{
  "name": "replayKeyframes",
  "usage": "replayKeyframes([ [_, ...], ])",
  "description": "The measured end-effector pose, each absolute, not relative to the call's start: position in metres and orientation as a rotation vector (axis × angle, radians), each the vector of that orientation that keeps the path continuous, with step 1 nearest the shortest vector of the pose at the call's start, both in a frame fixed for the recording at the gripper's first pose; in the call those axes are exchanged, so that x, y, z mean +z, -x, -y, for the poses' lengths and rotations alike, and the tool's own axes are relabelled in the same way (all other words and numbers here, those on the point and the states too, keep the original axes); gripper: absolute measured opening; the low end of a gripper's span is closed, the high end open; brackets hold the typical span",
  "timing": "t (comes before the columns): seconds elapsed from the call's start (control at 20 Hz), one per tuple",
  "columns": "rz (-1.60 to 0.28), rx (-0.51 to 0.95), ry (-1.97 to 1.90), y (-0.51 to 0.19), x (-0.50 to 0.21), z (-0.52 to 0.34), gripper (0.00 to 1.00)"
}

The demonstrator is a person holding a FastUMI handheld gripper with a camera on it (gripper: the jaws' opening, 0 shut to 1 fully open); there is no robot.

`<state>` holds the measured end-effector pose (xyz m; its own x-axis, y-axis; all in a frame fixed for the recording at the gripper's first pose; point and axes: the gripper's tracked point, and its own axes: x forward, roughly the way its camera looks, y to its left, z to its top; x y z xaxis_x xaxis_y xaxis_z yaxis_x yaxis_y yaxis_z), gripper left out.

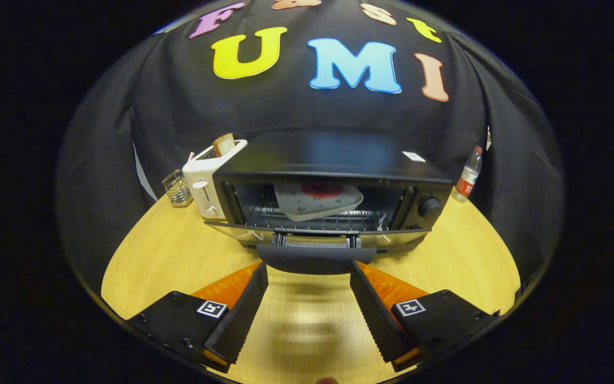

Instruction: Open the toaster oven, put the food inside, and close the toaster oven door.

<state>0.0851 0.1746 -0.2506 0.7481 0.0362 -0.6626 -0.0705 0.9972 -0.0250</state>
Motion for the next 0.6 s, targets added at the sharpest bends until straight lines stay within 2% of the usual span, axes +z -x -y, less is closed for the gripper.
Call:
replayKeyframes([
  [0.3, -0.473, 0.113, 0.088, -0.102, -0.180, -0.173, 0.98],
  [0.6, -0.319, 0.137, 0.090, -0.075, -0.118, -0.135, 0.97],
])
